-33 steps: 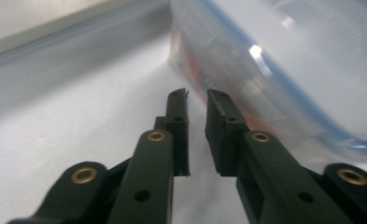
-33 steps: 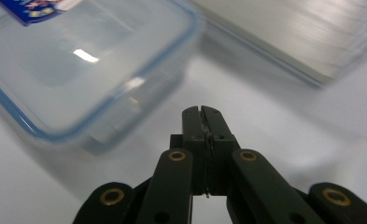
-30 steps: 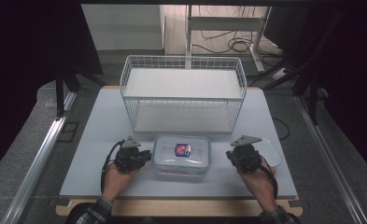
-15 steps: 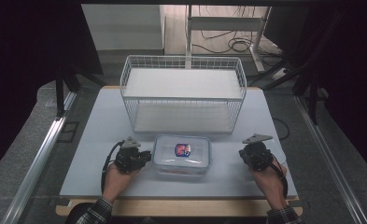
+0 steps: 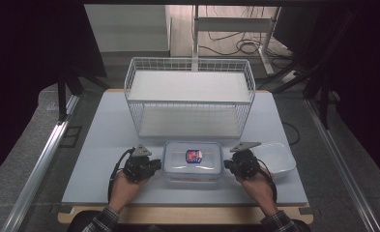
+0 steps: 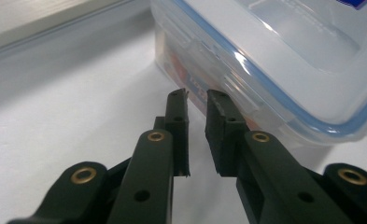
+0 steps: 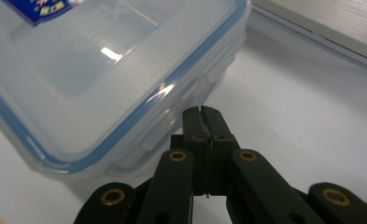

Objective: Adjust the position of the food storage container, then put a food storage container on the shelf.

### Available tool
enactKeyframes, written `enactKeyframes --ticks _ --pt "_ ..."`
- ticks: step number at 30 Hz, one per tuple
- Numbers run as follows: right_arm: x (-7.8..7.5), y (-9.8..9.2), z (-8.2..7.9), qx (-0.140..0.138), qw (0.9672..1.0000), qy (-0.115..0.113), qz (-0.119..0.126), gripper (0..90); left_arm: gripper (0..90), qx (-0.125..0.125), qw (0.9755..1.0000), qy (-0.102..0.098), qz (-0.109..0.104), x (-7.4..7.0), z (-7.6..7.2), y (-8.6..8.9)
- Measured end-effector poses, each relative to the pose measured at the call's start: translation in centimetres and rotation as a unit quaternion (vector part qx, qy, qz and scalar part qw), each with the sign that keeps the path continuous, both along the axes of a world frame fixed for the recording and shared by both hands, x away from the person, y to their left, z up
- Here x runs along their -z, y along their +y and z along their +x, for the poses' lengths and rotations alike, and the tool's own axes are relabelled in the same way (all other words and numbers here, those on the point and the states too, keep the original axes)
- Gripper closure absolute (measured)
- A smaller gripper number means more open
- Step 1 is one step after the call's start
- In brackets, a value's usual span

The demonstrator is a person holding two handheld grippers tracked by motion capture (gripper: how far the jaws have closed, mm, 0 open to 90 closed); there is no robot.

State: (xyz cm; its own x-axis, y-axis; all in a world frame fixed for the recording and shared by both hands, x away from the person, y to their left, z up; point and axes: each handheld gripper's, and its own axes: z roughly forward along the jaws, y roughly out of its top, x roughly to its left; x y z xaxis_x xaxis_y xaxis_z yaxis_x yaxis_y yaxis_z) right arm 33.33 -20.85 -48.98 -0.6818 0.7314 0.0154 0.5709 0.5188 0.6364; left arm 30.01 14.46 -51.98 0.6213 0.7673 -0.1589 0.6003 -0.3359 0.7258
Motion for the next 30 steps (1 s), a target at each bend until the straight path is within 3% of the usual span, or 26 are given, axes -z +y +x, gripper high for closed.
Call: enactKeyframes --ticks 5,8,11,12,14,15,18,22,23,28,30 --pt "0.0 -0.2 -0.2 -0.003 1.0000 -0.001 0.000 89.1 76.6 0.004 1.0000 0.000 0.003 0.0 -0.6 0.1" --pt "-0.5 -0.3 -0.5 0.001 0.9996 -0.020 -0.020 87.6 68.8 0.001 0.9998 -0.006 0.018 -0.1 -0.6 0.7" --pt "-1.0 -0.9 -0.8 0.004 0.9994 -0.030 -0.018 85.6 53.3 0.006 0.9998 -0.009 0.017 -0.2 -0.5 1.2" --pt "-1.5 -1.9 -0.9 0.004 0.9995 -0.032 0.001 80.4 47.4 0.009 0.9998 -0.009 0.018 -0.1 -0.5 1.8" --pt "-1.6 -2.1 -0.9 0.005 0.9994 -0.033 0.006 76.7 43.4 0.010 0.9996 -0.007 0.026 -0.1 -0.5 2.1" --pt "-1.9 -2.6 -1.0 0.002 0.9993 -0.036 0.012 64.5 34.6 0.009 0.9994 -0.008 0.033 0.1 -0.5 2.5" --pt "-2.0 -2.9 -0.9 -0.001 0.9992 -0.037 0.016 53.9 27.5 0.008 0.9997 -0.001 0.025 0.3 -0.6 3.0" --pt "-2.1 -3.1 -0.7 0.000 0.9990 -0.028 0.035 43.5 18.4 -0.003 0.9997 -0.008 0.023 0.2 -0.7 3.1" --pt "-2.1 -3.0 -0.7 -0.005 0.9988 -0.028 0.040 36.9 13.0 -0.006 0.9998 -0.010 0.019 0.3 -0.6 3.1" --pt "-2.4 -2.9 -0.6 -0.015 0.9977 -0.023 0.062 26.4 10.4 -0.001 0.9997 -0.016 0.016 0.6 -0.4 3.4" --pt "-2.4 -3.0 -0.5 -0.016 0.9963 -0.025 0.081 18.0 11.6 0.007 0.9998 -0.017 -0.005 0.6 -0.3 3.5"
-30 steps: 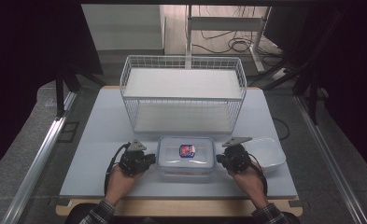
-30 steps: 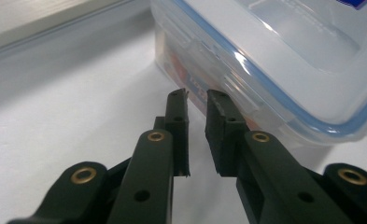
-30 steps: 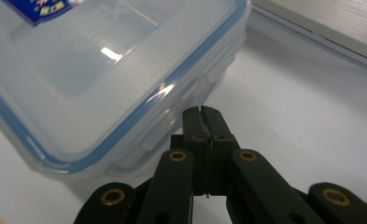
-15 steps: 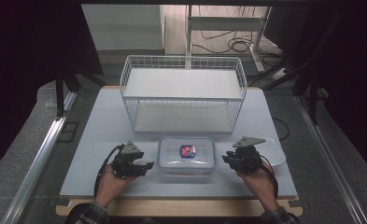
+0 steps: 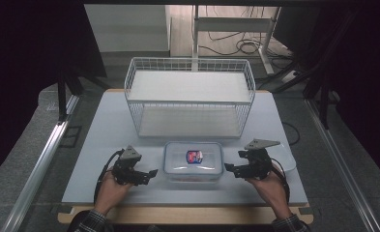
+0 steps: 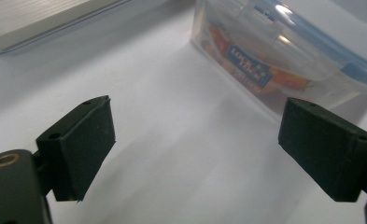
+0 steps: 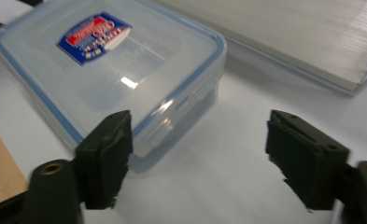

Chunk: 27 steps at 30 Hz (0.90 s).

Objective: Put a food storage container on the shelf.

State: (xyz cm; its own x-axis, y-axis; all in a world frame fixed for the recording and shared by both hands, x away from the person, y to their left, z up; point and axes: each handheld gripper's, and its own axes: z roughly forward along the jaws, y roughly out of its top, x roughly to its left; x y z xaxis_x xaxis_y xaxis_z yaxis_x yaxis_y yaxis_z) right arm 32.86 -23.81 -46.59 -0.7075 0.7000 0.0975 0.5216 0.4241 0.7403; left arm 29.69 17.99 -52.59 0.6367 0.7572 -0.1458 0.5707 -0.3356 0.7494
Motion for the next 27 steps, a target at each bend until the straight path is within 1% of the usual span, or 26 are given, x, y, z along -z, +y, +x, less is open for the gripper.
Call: enactKeyframes --ticks 1,2,3,4,6,7,8,9,10,11,12,13,14,16,17,19,20,21,22,23,24,25,27 --pt "0.0 0.0 0.0 0.000 1.0000 0.000 0.000 18.0 12.1 0.000 1.0000 0.000 0.000 0.0 0.0 0.0" --pt "0.1 0.1 0.1 0.000 1.0000 -0.004 0.003 14.3 12.6 0.005 0.9999 -0.003 -0.011 -0.1 0.1 0.1" --pt "0.1 0.1 0.1 -0.001 1.0000 -0.005 0.003 12.4 13.0 0.009 0.9998 -0.004 -0.016 -0.2 0.2 0.2" --pt "0.2 0.2 0.1 -0.004 1.0000 -0.007 0.004 11.4 13.3 0.010 0.9997 -0.001 -0.023 -0.3 0.3 0.2" --pt "0.2 0.3 0.2 -0.005 0.9999 -0.006 0.010 9.3 14.2 0.011 0.9994 0.016 -0.030 -0.6 0.6 0.2" --pt "0.3 0.4 0.4 -0.009 0.9999 -0.003 0.014 8.1 14.7 0.011 0.9994 0.016 -0.030 -0.6 0.6 0.2" --pt "0.3 0.4 0.4 -0.009 0.9999 -0.003 0.014 8.1 14.7 0.012 0.9990 0.027 -0.035 -0.9 0.7 0.2" --pt "0.5 0.6 0.6 -0.010 0.9997 0.008 0.022 7.1 14.3 0.018 0.9979 0.037 -0.050 -1.6 1.0 0.1" --pt "0.6 0.7 0.7 -0.009 0.9996 0.011 0.022 7.1 13.5 0.019 0.9979 0.035 -0.050 -1.9 1.1 0.0" --pt "0.6 0.7 0.7 -0.009 0.9996 0.011 0.022 7.1 11.5 0.019 0.9979 0.035 -0.050 -1.9 1.1 0.0" --pt "0.7 0.8 0.8 -0.010 0.9996 0.019 0.020 7.1 8.6 0.025 0.9979 0.038 -0.046 -2.2 1.3 -0.3" --pt "0.9 0.9 0.9 -0.010 0.9994 0.029 0.017 6.9 8.6 0.031 0.9976 0.040 -0.048 -2.3 1.4 -0.6" --pt "1.0 1.0 1.1 -0.016 0.9986 0.044 0.026 4.3 5.2 0.041 0.9961 0.050 -0.060 -2.5 1.7 -0.9" --pt "1.1 1.1 1.3 -0.016 0.9972 0.061 0.040 3.0 4.2 0.057 0.9938 0.061 -0.073 -2.4 2.2 -1.3" --pt "1.1 1.1 1.3 -0.016 0.9972 0.061 0.040 3.0 4.6 0.057 0.9938 0.061 -0.073 -2.4 2.2 -1.3" --pt "1.3 1.5 1.8 -0.022 0.9952 0.086 0.042 1.8 5.4 0.059 0.9927 0.070 -0.079 -2.4 2.7 -1.6" --pt "1.4 1.8 2.1 -0.020 0.9940 0.100 0.038 2.1 7.1 0.060 0.9904 0.082 -0.093 -2.3 3.2 -1.7" --pt "1.4 1.8 2.1 -0.020 0.9940 0.100 0.038 2.1 7.5 0.060 0.9904 0.082 -0.093 -2.3 3.2 -1.7" --pt "1.7 2.1 2.6 -0.021 0.9915 0.121 0.045 2.6 7.9 0.063 0.9884 0.091 -0.104 -2.1 3.6 -1.7" --pt "1.9 2.1 2.9 -0.024 0.9902 0.128 0.050 2.6 8.3 0.067 0.9864 0.103 -0.109 -1.9 4.1 -1.9" --pt "1.9 2.1 2.9 -0.024 0.9902 0.128 0.050 2.6 8.2 0.067 0.9864 0.103 -0.109 -1.9 4.1 -1.9" --pt "2.0 2.2 3.1 -0.027 0.9893 0.133 0.055 2.6 8.2 0.068 0.9855 0.111 -0.108 -1.7 4.4 -2.2" --pt "2.3 2.7 3.7 -0.030 0.9861 0.152 0.059 2.7 6.0 0.072 0.9842 0.122 -0.106 -1.4 4.7 -2.6"
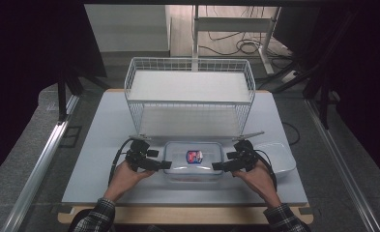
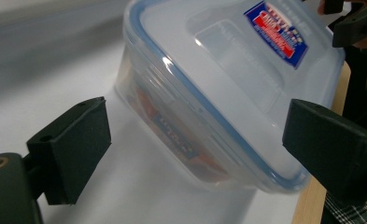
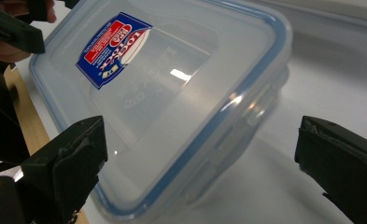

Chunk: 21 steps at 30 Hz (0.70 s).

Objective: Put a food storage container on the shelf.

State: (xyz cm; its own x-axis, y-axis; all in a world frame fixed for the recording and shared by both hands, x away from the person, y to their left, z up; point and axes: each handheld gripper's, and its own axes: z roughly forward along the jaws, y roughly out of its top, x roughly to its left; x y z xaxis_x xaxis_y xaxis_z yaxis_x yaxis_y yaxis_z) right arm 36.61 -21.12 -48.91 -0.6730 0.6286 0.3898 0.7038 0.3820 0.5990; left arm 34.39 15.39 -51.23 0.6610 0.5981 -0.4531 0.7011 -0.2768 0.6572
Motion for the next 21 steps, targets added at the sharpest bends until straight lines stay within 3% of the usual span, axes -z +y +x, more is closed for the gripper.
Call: enactKeyframes --ticks 1,2,3,4,7,8,13,14,15,21 --pt "0.0 0.0 0.0 0.000 1.0000 0.000 0.000 2.7 6.0 0.005 0.9999 0.008 -0.006 0.2 0.2 -0.2" --pt "0.4 0.4 0.4 -0.006 0.9997 0.020 0.009 3.0 4.7 0.011 0.9996 0.019 -0.015 0.4 0.5 -0.5" --pt "0.5 0.5 0.6 -0.009 0.9995 0.026 0.013 3.2 3.5 0.017 0.9994 0.026 -0.017 0.5 0.7 -0.6" --pt "0.5 0.5 0.6 -0.009 0.9995 0.026 0.013 3.2 3.0 0.017 0.9994 0.026 -0.017 0.5 0.7 -0.6" --pt "0.9 1.2 0.8 -0.019 0.9982 0.053 0.020 1.3 3.0 0.040 0.9973 0.054 -0.031 1.0 1.0 -1.8" --pt "1.0 1.2 0.8 -0.017 0.9982 0.053 0.021 1.2 0.0 0.037 0.9974 0.055 -0.027 1.0 1.0 -2.0" --pt "0.8 1.1 0.7 -0.016 0.9980 0.059 0.019 4.4 2.3 0.035 0.9981 0.049 -0.018 0.6 0.4 -1.9" --pt "0.4 0.9 0.4 -0.017 0.9983 0.054 0.013 9.9 6.3 0.033 0.9982 0.048 -0.016 0.4 0.3 -1.9" --pt "0.4 0.9 0.4 -0.017 0.9983 0.054 0.013 9.9 6.3 0.032 0.9980 0.052 -0.015 0.3 0.2 -1.8" --pt "-0.4 0.1 -0.5 -0.026 0.9980 0.057 0.008 21.3 25.9 0.028 0.9985 0.042 -0.021 -0.3 -1.1 -0.8"
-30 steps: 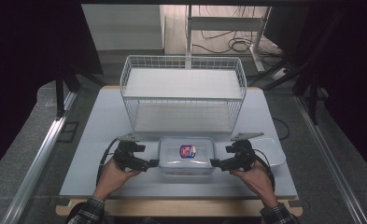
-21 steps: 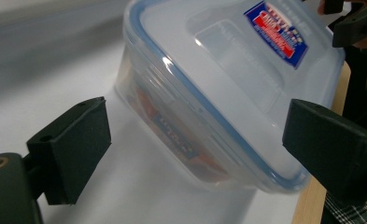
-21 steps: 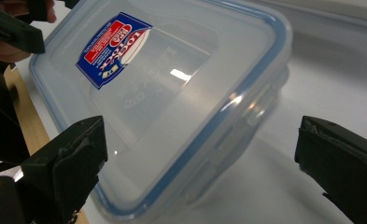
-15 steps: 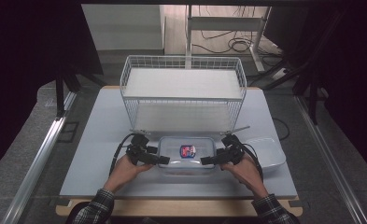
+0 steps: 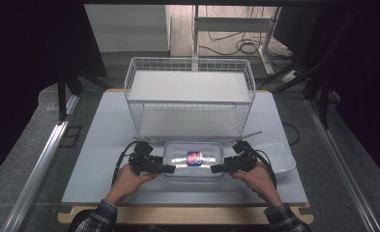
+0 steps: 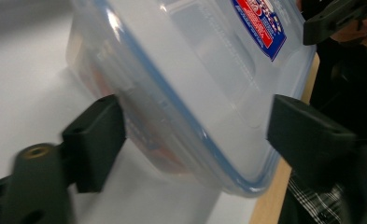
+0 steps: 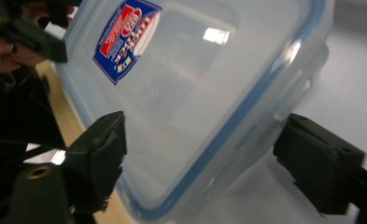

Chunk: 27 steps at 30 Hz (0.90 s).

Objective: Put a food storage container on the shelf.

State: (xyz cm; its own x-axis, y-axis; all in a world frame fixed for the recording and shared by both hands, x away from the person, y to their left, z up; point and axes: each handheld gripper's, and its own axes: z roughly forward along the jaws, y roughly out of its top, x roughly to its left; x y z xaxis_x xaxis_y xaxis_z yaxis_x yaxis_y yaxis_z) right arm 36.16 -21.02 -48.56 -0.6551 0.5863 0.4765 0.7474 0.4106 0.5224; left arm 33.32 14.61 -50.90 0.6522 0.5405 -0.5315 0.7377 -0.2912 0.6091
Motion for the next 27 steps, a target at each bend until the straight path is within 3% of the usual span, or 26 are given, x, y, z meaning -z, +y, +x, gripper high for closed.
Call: enactKeyframes --ticks 2,3,6,9,16,20,27 --pt "-0.3 -0.1 -0.5 -0.002 1.0000 -0.004 -0.004 24.1 28.5 0.003 0.9999 -0.009 0.006 -0.2 -0.5 0.1" --pt "-0.5 -0.4 -0.9 0.006 0.9999 -0.008 0.002 30.0 30.0 0.006 0.9997 -0.022 0.013 -0.5 -1.2 0.1" --pt "-0.6 -0.9 -1.3 0.005 0.9998 -0.018 0.012 35.6 33.6 0.003 0.9993 -0.034 0.015 -0.5 -2.0 0.2" --pt "-0.9 -1.5 -2.2 0.007 0.9992 -0.031 0.023 43.4 41.7 -0.011 0.9990 -0.042 -0.003 -0.4 -3.0 0.6" --pt "-0.6 -2.2 -2.7 0.036 0.9960 -0.053 0.062 49.5 50.4 -0.031 0.9977 -0.055 -0.027 -0.3 -2.8 1.1" --pt "-0.5 -1.9 -3.0 0.043 0.9945 -0.072 0.063 49.5 51.6 -0.043 0.9967 -0.050 -0.047 0.1 -2.6 1.5" --pt "-0.3 -1.7 -3.3 0.046 0.9924 -0.095 0.063 49.5 52.3 -0.056 0.9954 -0.053 -0.057 0.2 -2.5 1.6"
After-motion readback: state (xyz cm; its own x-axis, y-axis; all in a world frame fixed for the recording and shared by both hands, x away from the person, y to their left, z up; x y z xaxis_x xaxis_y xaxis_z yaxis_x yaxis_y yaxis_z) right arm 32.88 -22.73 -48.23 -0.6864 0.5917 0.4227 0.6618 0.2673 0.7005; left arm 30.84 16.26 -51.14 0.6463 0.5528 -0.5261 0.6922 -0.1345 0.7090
